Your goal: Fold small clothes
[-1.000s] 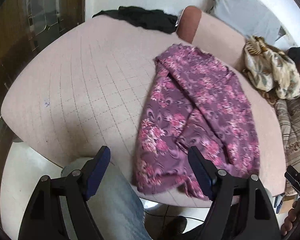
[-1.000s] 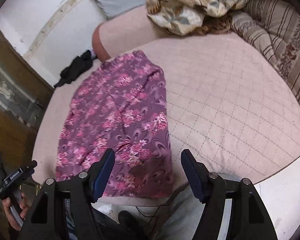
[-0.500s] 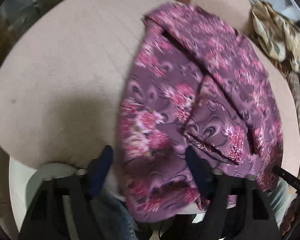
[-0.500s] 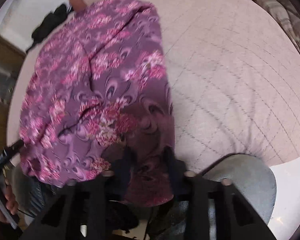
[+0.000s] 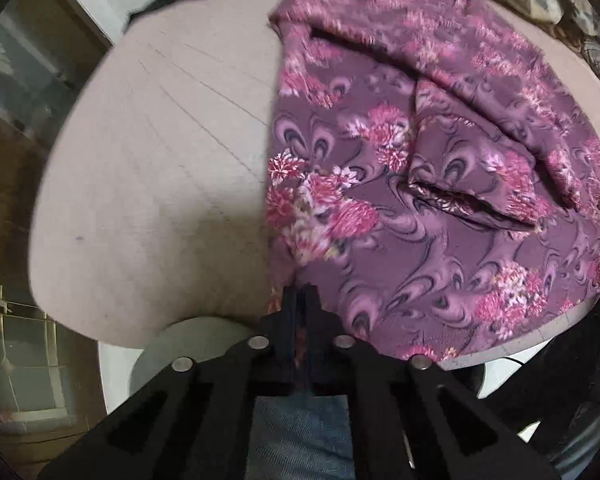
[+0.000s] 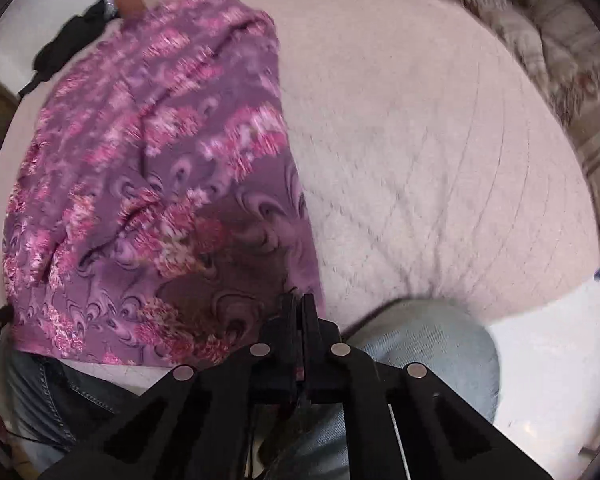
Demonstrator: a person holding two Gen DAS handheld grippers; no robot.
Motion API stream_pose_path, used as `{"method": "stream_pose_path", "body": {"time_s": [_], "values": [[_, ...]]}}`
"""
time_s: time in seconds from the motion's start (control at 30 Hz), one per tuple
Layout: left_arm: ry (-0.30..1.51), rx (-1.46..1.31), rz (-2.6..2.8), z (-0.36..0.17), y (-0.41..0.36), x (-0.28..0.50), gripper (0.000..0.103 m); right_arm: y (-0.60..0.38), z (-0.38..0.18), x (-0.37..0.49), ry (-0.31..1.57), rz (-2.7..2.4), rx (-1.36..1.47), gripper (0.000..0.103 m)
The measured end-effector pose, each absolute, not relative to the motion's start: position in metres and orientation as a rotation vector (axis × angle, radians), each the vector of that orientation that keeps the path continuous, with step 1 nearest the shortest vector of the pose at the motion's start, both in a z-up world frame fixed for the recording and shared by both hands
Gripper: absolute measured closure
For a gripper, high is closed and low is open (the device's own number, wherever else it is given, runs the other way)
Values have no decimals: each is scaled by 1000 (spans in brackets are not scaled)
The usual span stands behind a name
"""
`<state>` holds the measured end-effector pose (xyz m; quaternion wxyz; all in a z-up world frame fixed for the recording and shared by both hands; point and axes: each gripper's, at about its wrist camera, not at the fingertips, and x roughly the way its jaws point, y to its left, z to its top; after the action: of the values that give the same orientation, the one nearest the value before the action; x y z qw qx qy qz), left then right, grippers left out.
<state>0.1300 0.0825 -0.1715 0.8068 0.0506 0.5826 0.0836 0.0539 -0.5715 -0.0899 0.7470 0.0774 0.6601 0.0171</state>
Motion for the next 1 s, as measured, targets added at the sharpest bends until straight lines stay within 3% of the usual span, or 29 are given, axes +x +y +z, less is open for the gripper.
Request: {"method": "stream_pose_path", "body": {"time_s": [0.07, 0.1, 0.13, 0.17, 0.2, 0.23, 0.37, 0.5, 0.6, 1.0], "values": [[1226, 106, 203, -159, 89, 116, 80, -579, -78, 47, 1420, 26, 183, 99], [1215, 99, 221, -154, 94, 112, 74, -582, -69, 43, 1394, 25, 178, 92], [1200, 85, 241, -146, 99, 108, 65, -586, -56, 39, 1363, 46, 198, 74], [1180, 62, 257, -138, 104, 104, 59, -591, -46, 36, 1334, 71, 226, 63], [1151, 27, 271, -126, 108, 100, 57, -594, -34, 33, 1294, 93, 258, 46], [1105, -14, 280, -111, 112, 96, 51, -597, -21, 30, 1246, 106, 283, 40], [965, -91, 234, -64, 99, 90, 31, -590, 15, 24, 1119, 156, 335, 39], [861, -76, 121, -25, 68, 89, 23, -576, 43, 24, 1051, 234, 391, 32], [831, -37, 88, -16, 51, 95, 22, -566, 54, 33, 1010, 249, 376, 26], [872, -108, 44, -35, 69, 150, 22, -564, 36, 98, 1041, 334, 408, 26]]}}
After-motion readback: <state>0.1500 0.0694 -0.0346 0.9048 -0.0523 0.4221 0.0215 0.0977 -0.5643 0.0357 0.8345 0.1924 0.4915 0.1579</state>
